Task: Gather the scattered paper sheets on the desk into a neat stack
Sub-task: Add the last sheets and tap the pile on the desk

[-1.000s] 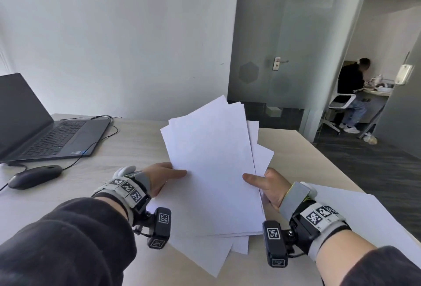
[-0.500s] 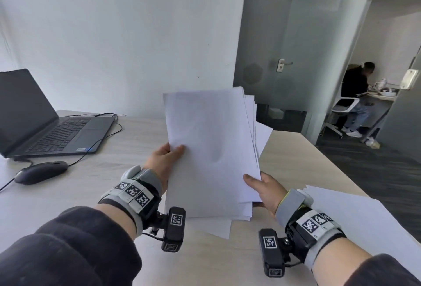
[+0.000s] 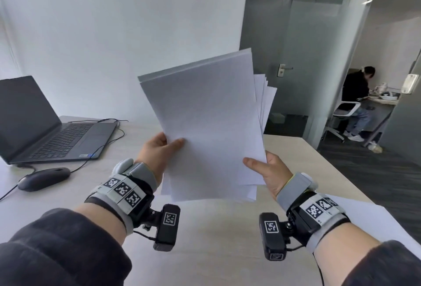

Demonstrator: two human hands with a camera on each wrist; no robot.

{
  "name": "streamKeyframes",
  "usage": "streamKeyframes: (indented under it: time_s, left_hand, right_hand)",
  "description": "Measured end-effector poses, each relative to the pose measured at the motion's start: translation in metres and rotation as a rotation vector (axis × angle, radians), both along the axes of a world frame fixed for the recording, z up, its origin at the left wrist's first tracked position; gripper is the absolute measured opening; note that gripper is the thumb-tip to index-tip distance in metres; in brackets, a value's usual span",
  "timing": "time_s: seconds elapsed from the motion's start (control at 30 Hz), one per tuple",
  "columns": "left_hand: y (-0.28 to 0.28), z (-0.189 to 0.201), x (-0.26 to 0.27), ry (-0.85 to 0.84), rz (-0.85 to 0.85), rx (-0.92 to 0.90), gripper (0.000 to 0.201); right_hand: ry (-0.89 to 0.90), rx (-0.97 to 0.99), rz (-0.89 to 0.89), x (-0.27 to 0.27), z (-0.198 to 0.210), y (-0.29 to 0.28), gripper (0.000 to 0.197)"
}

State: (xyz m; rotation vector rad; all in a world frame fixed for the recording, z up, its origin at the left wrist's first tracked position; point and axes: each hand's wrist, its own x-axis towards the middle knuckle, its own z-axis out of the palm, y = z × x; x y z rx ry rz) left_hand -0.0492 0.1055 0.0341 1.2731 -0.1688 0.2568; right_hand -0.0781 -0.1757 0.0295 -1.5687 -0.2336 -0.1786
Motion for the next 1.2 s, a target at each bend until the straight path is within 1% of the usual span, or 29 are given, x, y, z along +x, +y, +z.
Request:
streamKeyframes:
  time_s: [0.07, 0.13, 0.23, 0.3, 0.33, 0.43, 0.53, 0.57, 0.6, 0.63, 0.7, 0.73, 0.8, 0.9, 0.93, 1.0, 1.03, 1.13, 1.2]
  left_hand:
    - [0.003, -0.006, 0.000, 0.023, 0.001, 0.044, 0.021]
    - [0.007, -0.015, -0.003, 0.047, -0.016, 0.107, 0.021]
    - [0.010, -0.024, -0.008, 0.082, -0.042, 0.161, 0.040]
    - [0.008, -0.024, -0.012, 0.078, -0.067, 0.164, 0.045]
    - [0.007, -0.024, -0.012, 0.077, -0.087, 0.165, 0.046]
    - [-0.001, -0.018, -0.016, 0.058, -0.141, 0.197, 0.046]
    - [-0.007, -0.018, -0.018, 0.030, -0.149, 0.165, 0.053]
    - [-0.008, -0.018, -0.019, 0.015, -0.143, 0.149, 0.056]
    - [-0.009, -0.020, -0.020, 0.004, -0.139, 0.136, 0.058]
    - [-0.010, -0.020, -0.021, -0.006, -0.130, 0.133, 0.059]
    - [-0.013, -0.022, -0.022, -0.019, -0.119, 0.148, 0.062]
    - [-0.015, -0.022, -0.022, -0.021, -0.115, 0.157, 0.063]
    - [-0.019, -0.023, -0.021, -0.015, -0.107, 0.170, 0.058]
    - [-0.025, -0.023, -0.021, 0.014, -0.085, 0.167, 0.050]
    - [-0.027, -0.023, -0.021, 0.020, -0.079, 0.171, 0.043]
    - [-0.029, -0.019, -0.022, 0.037, -0.063, 0.171, 0.023]
    - [-0.029, -0.016, -0.023, 0.044, -0.063, 0.170, 0.017]
    - [-0.028, -0.011, -0.023, 0.053, -0.071, 0.162, 0.023]
    - [-0.027, -0.013, -0.026, 0.072, -0.088, 0.143, 0.029]
  right_hand:
    - [-0.006, -0.015, -0.003, -0.001, -0.001, 0.003, 0.016]
    - [0.012, -0.042, -0.004, -0.002, -0.008, 0.005, 0.014]
    - [0.037, -0.074, -0.011, -0.004, -0.021, 0.006, 0.012]
    - [0.052, -0.056, -0.005, -0.004, -0.025, 0.008, 0.009]
    - [0.051, -0.045, -0.005, -0.004, -0.026, 0.009, 0.012]
    - [0.051, 0.034, -0.023, -0.001, -0.026, 0.012, 0.033]
    - [0.030, 0.099, -0.027, -0.001, -0.026, 0.011, 0.059]
    - [0.021, 0.122, -0.035, -0.002, -0.027, 0.010, 0.063]
    - [0.013, 0.151, -0.039, -0.004, -0.027, 0.009, 0.061]
    - [0.007, 0.181, -0.039, -0.005, -0.029, 0.008, 0.054]
    - [-0.013, 0.209, -0.054, -0.008, -0.030, 0.006, 0.036]
    - [-0.024, 0.209, -0.073, -0.008, -0.030, 0.004, 0.029]
    - [-0.027, 0.193, -0.117, -0.007, -0.034, 0.002, 0.022]
    - [-0.013, 0.135, -0.122, -0.006, -0.040, 0.005, 0.020]
    - [-0.008, 0.115, -0.122, -0.006, -0.040, 0.006, 0.019]
    - [-0.002, 0.102, -0.122, -0.005, -0.037, 0.008, 0.017]
    - [-0.004, 0.107, -0.122, -0.004, -0.034, 0.008, 0.016]
    - [0.004, 0.126, -0.106, -0.004, -0.028, 0.006, 0.016]
    - [0.018, 0.089, -0.085, -0.004, -0.033, 0.004, 0.022]
